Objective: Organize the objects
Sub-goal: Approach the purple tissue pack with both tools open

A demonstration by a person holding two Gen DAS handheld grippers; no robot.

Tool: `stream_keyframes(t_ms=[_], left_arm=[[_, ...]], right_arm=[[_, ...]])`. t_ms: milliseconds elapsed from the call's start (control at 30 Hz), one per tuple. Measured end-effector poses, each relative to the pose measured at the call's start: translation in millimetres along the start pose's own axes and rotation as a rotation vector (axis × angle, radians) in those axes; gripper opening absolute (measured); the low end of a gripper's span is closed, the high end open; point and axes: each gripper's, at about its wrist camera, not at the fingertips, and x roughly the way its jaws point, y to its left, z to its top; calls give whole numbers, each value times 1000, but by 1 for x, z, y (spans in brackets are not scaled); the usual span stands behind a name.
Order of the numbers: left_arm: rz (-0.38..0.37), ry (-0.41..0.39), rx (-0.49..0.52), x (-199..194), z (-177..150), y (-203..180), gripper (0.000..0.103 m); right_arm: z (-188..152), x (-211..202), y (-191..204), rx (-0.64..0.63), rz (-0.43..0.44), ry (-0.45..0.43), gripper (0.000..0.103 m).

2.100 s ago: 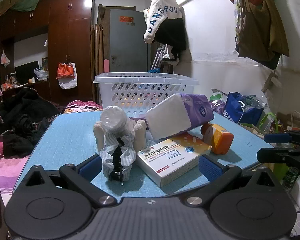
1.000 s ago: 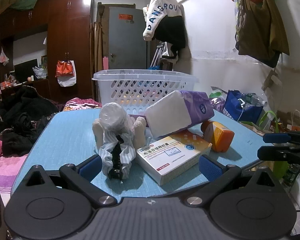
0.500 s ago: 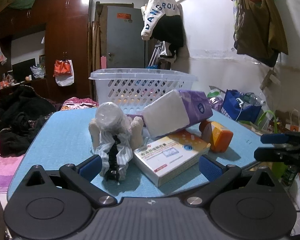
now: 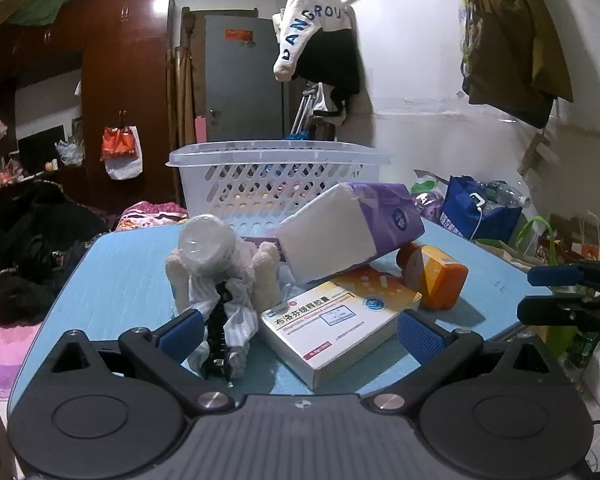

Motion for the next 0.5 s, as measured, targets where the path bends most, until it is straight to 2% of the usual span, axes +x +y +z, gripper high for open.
stream_keyframes(t_ms=[300,500], left_arm=[[-22,0,-8,3,5,1,103],[-24,-11,-1,-1,4,1,103]], right_arm=[[2,4,-7,18,7,-4,103],[3,1,-3,-12,-8,-21,103]])
